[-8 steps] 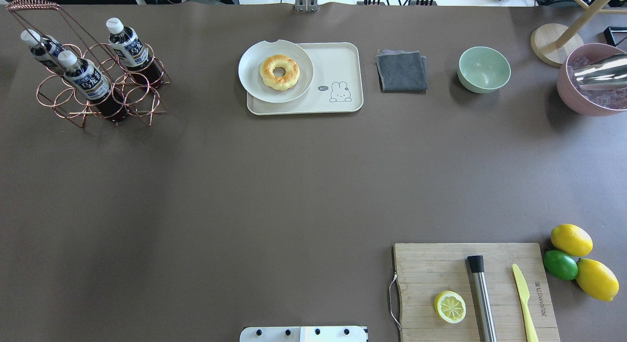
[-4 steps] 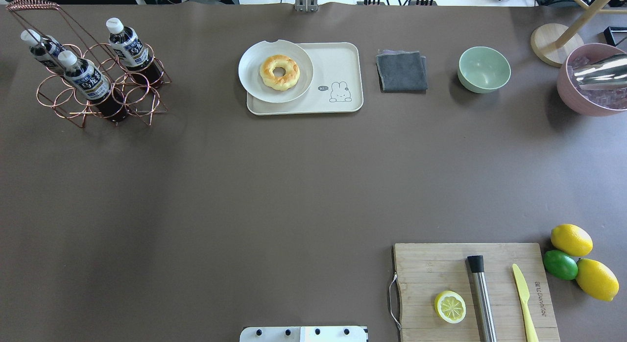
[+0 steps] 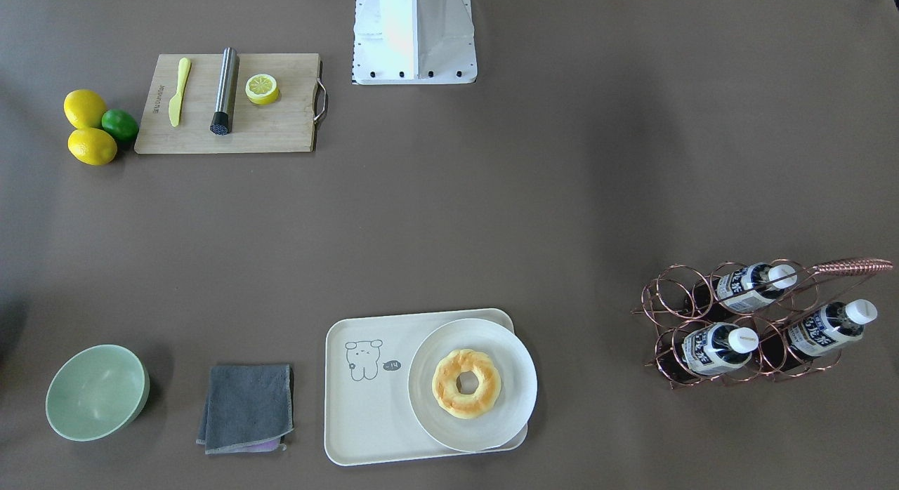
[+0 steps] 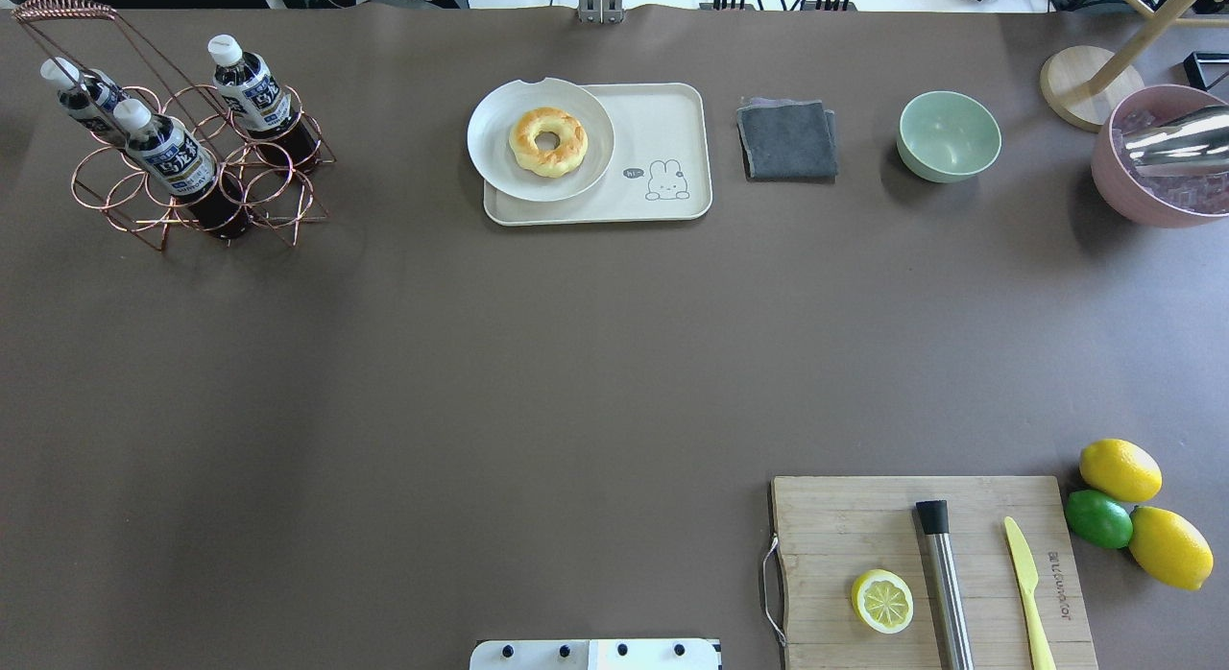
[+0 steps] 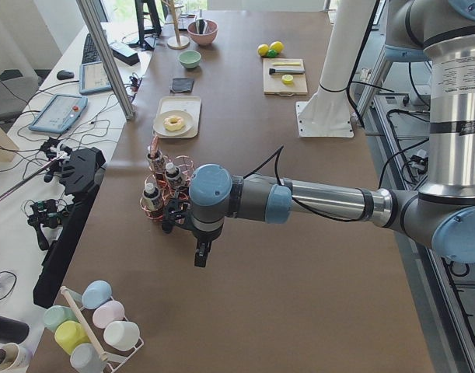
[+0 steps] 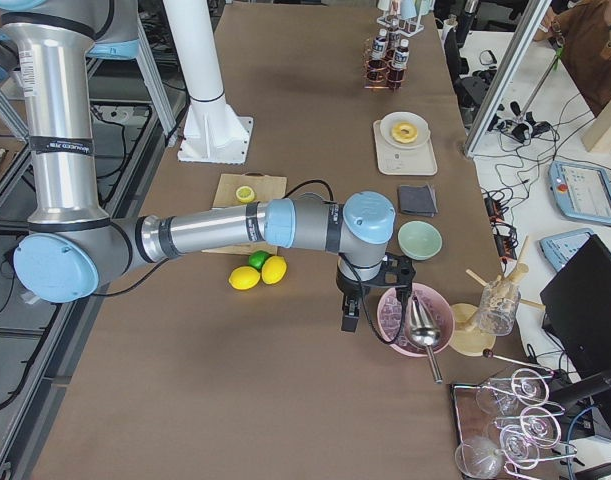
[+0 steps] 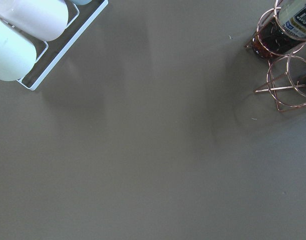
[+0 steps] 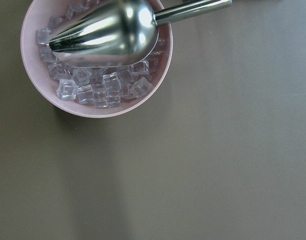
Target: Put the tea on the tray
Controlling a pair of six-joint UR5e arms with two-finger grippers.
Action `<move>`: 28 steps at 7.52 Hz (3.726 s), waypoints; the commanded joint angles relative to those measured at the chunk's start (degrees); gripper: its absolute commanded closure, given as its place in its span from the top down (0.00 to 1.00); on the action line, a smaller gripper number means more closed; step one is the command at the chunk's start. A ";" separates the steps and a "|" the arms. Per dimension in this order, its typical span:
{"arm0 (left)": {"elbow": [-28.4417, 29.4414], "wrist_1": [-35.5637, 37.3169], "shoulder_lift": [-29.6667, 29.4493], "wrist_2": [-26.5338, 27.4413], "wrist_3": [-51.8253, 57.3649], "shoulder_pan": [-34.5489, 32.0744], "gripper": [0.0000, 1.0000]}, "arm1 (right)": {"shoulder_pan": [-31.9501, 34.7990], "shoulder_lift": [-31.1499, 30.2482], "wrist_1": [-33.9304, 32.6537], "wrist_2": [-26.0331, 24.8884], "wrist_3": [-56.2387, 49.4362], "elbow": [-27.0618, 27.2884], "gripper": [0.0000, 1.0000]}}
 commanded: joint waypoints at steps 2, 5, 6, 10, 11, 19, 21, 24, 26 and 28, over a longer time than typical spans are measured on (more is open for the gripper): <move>0.39 -0.17 0.29 0.00 0.17 0.09 0.97 | 0.00 -0.46 0.08 0.08 -0.05 0.33 1.00; 0.22 -0.60 0.38 0.00 0.43 0.09 0.97 | 0.00 -0.90 0.08 0.08 -0.13 0.50 1.00; -0.13 -3.04 0.38 -0.08 0.17 0.09 0.97 | 0.00 -1.08 0.08 0.08 -0.13 0.50 1.00; -9.62 -9.36 -0.50 5.98 -7.65 10.17 0.97 | 0.00 -1.43 0.08 0.00 -0.05 0.42 1.00; -6.23 -10.87 -4.07 5.72 -14.61 12.80 0.97 | 0.00 -1.43 0.08 0.00 0.04 0.33 1.00; -11.55 -14.67 -9.10 7.99 -41.15 23.34 0.97 | 0.00 -1.52 0.00 0.00 0.74 -0.20 1.00; -11.21 -14.84 -12.09 16.83 -43.15 30.19 0.97 | 0.00 -1.43 0.00 0.00 0.66 -0.03 1.00; -7.18 -15.11 -14.65 23.02 -42.63 31.55 0.97 | 0.00 -1.52 0.00 0.08 0.74 -0.02 1.00; -5.95 -17.90 -15.09 26.10 -42.46 31.55 0.97 | 0.00 -1.52 0.00 0.08 0.74 0.06 1.00; -1.82 -20.98 -16.75 26.11 -42.89 31.55 0.93 | 0.00 -1.34 0.00 0.08 0.75 0.06 1.00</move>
